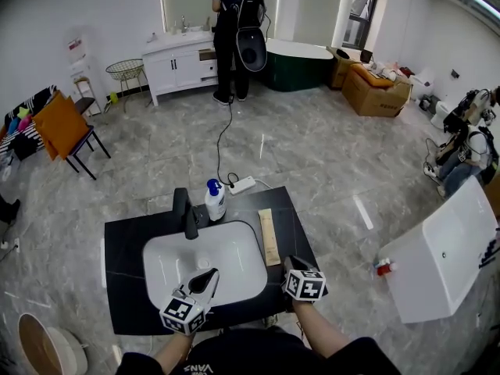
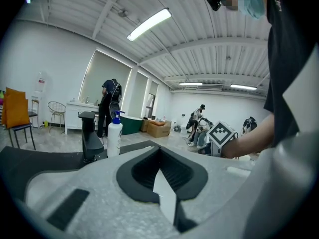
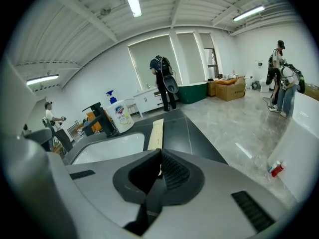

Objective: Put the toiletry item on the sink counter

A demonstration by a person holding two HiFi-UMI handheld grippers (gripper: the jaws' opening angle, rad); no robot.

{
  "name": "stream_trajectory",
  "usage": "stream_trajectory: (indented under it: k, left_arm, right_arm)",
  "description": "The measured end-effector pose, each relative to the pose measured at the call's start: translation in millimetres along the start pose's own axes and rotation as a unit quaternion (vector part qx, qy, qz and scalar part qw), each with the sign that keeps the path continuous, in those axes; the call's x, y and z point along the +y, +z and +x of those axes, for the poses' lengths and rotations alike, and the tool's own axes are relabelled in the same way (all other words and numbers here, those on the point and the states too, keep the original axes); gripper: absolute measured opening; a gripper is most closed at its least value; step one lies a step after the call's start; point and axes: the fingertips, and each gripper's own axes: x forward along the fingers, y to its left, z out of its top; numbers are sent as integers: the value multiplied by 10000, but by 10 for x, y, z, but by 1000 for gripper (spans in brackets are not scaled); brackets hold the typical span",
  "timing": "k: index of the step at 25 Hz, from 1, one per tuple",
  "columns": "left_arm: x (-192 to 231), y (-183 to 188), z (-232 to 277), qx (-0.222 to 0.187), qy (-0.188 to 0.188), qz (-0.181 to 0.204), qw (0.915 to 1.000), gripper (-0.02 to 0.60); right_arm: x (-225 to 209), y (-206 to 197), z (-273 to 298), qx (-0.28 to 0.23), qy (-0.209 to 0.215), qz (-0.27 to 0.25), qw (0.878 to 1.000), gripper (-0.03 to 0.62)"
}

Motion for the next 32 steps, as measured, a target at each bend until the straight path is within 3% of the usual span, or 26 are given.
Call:
stream_trajectory:
  k: [20, 32]
  left_arm:
    - [-52, -91, -410, 91, -670, 291, 9973, 6]
    - [-79, -153, -643, -4, -1025, 348, 9941, 6]
  right_arm:
    - [645, 58, -971, -1172, 128, 319, 9925, 0]
    - [1143, 44, -1396, -1764, 425, 427, 9825, 0]
